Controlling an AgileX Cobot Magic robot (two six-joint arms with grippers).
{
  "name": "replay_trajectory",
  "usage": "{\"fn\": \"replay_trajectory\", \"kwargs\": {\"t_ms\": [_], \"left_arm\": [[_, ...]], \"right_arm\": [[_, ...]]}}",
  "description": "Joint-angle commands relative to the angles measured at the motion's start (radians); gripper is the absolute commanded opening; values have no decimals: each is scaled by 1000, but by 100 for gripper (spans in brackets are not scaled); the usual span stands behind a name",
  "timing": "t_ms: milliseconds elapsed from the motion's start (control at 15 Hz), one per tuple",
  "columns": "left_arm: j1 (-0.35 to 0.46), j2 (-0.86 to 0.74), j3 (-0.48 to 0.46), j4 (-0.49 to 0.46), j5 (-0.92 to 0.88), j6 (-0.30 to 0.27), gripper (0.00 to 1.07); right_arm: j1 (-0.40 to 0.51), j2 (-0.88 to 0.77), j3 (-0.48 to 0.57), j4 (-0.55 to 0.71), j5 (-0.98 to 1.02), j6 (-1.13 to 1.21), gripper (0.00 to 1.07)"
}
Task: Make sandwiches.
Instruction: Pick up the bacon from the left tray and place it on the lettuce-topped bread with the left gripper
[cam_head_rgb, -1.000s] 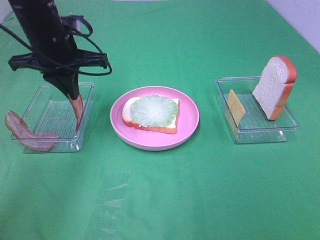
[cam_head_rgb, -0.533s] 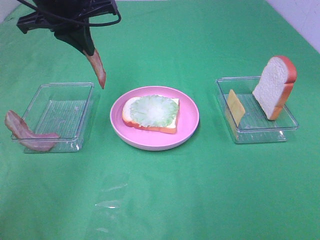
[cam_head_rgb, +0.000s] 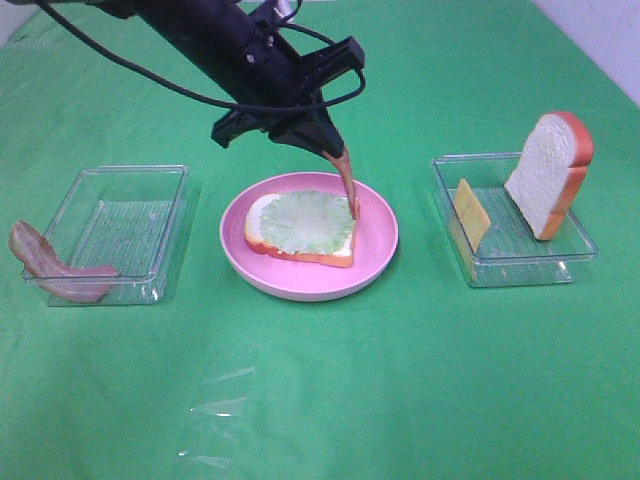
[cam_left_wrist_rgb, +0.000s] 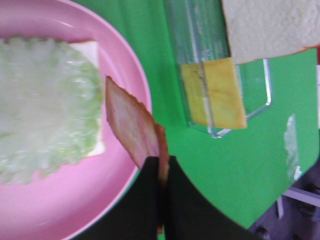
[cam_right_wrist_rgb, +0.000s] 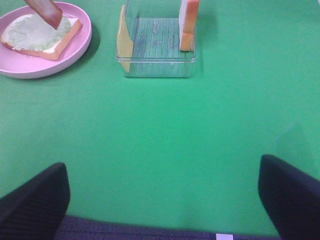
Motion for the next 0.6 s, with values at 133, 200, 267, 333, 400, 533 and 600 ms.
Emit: {"fn": "replay_trajectory", "kwargs": {"t_ms": [133, 200, 267, 333, 400, 533, 600], "left_arm": [[-7, 59, -4, -163, -15, 184, 0], [-3, 78, -4, -160, -14, 199, 0], [2, 88, -3, -144, -16, 197, 0], [12, 93, -3, -116, -17, 196, 0], [14, 94, -3, -11, -17, 122, 0], [14, 94, -3, 147, -17, 18, 0], [13, 94, -3, 247, -16, -60, 0]], "right_arm": [[-4, -32, 4, 4, -6, 4, 98], [-4, -32, 4, 4, -6, 4, 98], [-4, -32, 4, 4, -6, 4, 98], [-4, -32, 4, 4, -6, 4, 98], [-4, -32, 4, 4, -6, 4, 98], [-4, -32, 4, 4, -6, 4, 98], [-4, -32, 4, 4, -6, 4, 98]]}}
